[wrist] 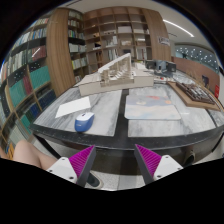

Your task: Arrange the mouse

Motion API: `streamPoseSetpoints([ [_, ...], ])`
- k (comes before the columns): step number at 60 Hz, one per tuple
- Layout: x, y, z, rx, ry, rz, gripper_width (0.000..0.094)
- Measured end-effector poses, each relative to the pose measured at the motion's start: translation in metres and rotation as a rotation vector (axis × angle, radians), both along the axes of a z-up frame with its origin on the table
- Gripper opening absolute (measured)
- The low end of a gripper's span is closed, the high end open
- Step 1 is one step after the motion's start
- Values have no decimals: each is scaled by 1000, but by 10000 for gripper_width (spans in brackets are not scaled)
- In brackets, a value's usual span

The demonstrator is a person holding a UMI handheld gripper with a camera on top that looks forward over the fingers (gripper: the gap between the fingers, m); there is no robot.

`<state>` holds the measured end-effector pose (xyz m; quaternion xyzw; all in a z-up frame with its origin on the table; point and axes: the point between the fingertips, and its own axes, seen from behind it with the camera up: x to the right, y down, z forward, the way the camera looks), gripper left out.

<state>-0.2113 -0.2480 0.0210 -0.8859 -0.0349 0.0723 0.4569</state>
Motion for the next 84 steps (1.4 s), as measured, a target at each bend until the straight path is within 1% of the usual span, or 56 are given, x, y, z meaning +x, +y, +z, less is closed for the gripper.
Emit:
streamPoseSetpoints([
  [8, -34, 32, -11, -25, 31, 33, 802],
  [9, -30, 16, -9, -25, 33, 37, 803],
  [10, -42, 37, -14, -25, 35, 40, 803],
  [17, -73, 74, -21, -9, 21, 61, 803],
  [25, -117, 107, -28, 8, 7, 111, 801],
  [30, -135, 129, -35, 15, 3, 100, 791],
  [33, -140, 144, -36, 40, -30, 90, 794],
  [37, -145, 157, -37, 49, -64, 76, 788],
  [40, -146, 166, -37, 58, -62, 45, 777],
  [41, -145, 168, -37, 60, -63, 30, 822],
  [42, -144, 172, -37, 66, -67, 13, 808],
  [44, -140, 176, -38, 75, -81, -15, 693],
  [45, -141, 177, -37, 79, -77, -21, 612],
  [52, -143, 179, -39, 99, -58, -36, 543],
  [53, -143, 178, -39, 96, -54, -33, 583],
  [55, -146, 178, -39, 88, -47, -16, 530],
  [57, -146, 178, -38, 76, -42, 0, 440],
  [61, -148, 177, -34, 51, -16, 36, 413],
  [63, -148, 180, -23, 66, -4, 62, 413],
  [66, -137, 190, 6, 131, -12, 74, 412],
  [68, -133, 207, 32, 175, -8, 60, 412],
  [70, -104, 207, 57, 223, -1, 35, 411],
  [73, -63, 224, 90, 286, -7, -19, 411],
  [76, -16, 247, 109, 317, -20, -87, 411],
  [80, 45, 263, 107, 292, -23, -167, 408],
  [84, 91, 281, 77, 246, -43, -196, 409],
])
